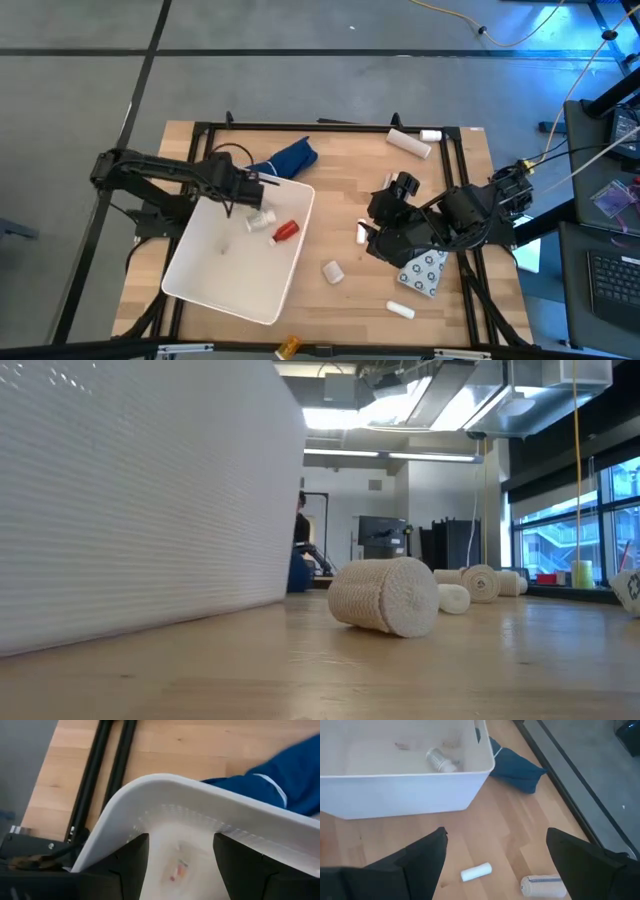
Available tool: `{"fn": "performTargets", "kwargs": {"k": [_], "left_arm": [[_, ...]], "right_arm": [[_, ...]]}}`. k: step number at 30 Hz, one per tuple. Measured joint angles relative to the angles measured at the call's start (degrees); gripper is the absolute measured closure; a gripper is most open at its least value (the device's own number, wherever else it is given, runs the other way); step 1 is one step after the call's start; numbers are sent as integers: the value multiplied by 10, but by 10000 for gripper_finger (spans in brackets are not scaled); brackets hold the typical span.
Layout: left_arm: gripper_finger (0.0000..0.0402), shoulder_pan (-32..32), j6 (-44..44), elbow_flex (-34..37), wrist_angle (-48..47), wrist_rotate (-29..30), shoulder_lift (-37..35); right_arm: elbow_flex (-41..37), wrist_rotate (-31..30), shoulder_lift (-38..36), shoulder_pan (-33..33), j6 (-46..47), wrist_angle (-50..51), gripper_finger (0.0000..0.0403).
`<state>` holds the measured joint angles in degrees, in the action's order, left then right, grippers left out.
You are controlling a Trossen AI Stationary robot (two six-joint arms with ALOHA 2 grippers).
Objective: Pick & place medical supplies in basket/bin
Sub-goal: Adjust the white bin, then put the orange medicine bottle into the white bin
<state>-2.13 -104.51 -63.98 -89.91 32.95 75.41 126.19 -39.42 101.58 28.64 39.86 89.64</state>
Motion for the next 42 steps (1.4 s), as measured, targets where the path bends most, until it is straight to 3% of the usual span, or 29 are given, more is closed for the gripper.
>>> {"fn": "performTargets", "kwargs": {"k": [9,14,22,27,30,34,38,42], "left_arm": [[187,37,8,42,-1,14,-69],[187,53,25,39,-1,51,-106],[187,37,120,-75,0,158,-142],[187,-13,312,-170,106,191,-142],[187,-57,494,-201,249,164,-142],[187,-121,704,-204,471,73,-140],[187,-173,822,-204,630,-27,-123],[187,-215,853,-204,717,-122,-99]], "right_arm": [[0,1,0,2,-8,1,65],[0,1,0,2,-12,1,65],[0,2,0,2,-7,-7,65],[0,9,0,3,5,-36,65],[0,25,4,8,2,-65,65],[0,32,24,22,2,-92,65],[0,32,53,41,4,-116,65],[0,32,83,61,4,-161,65]]}}
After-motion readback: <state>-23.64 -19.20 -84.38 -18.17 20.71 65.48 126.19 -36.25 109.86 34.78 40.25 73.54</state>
